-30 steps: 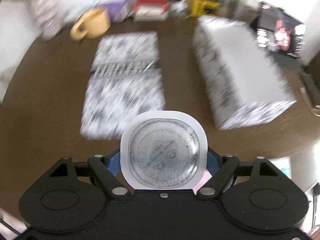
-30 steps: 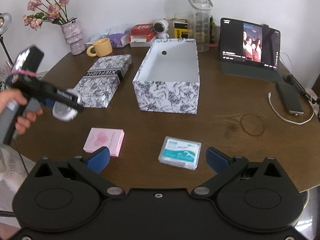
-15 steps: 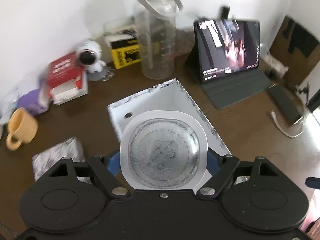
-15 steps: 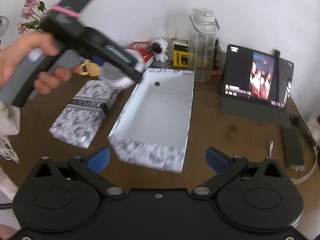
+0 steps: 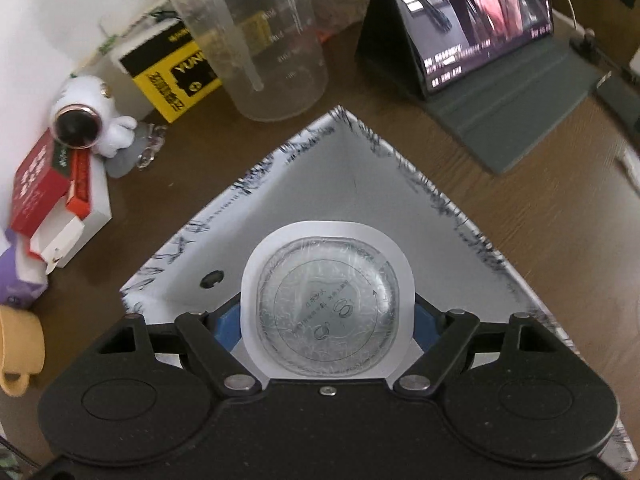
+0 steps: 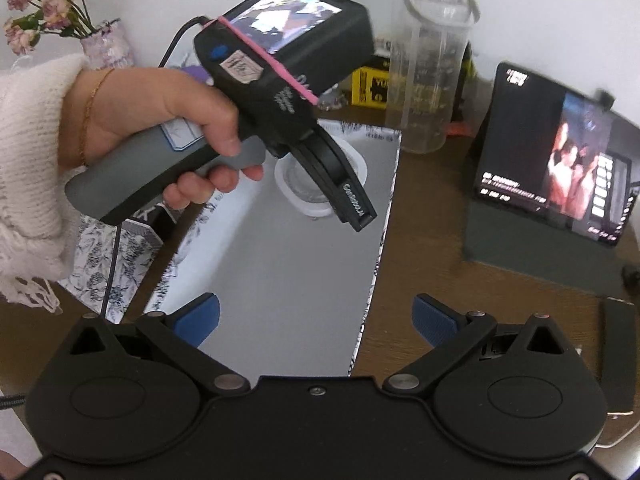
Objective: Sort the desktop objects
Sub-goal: 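Lift the compact case with the left gripper over the open floral box, then lower the compact case into the floral box and open the left gripper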
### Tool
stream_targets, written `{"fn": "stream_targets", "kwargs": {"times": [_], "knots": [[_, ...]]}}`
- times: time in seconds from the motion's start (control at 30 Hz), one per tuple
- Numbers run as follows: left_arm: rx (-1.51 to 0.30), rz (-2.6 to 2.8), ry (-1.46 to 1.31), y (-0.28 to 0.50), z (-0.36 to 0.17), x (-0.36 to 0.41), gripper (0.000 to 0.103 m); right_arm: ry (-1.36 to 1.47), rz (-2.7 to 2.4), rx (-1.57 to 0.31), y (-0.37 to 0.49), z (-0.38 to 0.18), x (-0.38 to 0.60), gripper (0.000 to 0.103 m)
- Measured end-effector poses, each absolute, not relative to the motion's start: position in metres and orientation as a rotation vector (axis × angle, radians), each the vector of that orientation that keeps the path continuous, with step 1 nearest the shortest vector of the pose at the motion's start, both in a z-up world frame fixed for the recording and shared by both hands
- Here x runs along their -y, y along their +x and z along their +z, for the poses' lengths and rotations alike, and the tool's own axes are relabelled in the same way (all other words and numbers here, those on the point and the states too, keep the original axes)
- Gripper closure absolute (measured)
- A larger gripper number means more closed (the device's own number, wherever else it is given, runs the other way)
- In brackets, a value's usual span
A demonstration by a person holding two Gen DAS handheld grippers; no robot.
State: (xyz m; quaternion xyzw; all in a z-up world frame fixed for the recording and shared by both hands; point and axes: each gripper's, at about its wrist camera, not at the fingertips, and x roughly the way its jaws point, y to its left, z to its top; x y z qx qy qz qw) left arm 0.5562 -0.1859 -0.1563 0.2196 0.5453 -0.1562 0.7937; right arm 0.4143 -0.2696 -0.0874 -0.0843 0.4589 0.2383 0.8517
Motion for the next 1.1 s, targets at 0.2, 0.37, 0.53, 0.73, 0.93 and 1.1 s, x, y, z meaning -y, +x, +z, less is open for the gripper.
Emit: {"fn": "stream_targets", "kwargs": {"times": [0.2, 0.37, 0.53, 0.73, 0.93, 1.1], "knots": [[-1.168, -0.335, 0.519, 0.560, -0.174, 0.186, 0.023, -0.174, 0.524, -1.004, 0.425, -0.107, 0.264, 0.000], [-1.157, -0.332, 0.542, 0.561, -0.182, 0.191, 0.023, -0.145, 0.532, -1.019, 0.431, -0.115, 0.265, 0.000], [-1.149, -0.319, 0.561, 0.564, -0.190, 0.195, 0.023, -0.121, 0.526, -1.019, 0.432, -0.119, 0.268, 0.000], [-1.140, -0.300, 0.560, 0.567, -0.196, 0.194, 0.023, -0.107, 0.524, -1.021, 0.431, -0.121, 0.271, 0.000], [-1.154, -0.291, 0.542, 0.570, -0.195, 0.193, 0.021, -0.098, 0.514, -1.020, 0.430, -0.122, 0.273, 0.000], [-1.083, -0.288, 0.514, 0.562, -0.170, 0.191, 0.011, -0.096, 0.509, -1.008, 0.427, -0.119, 0.274, 0.000]]}}
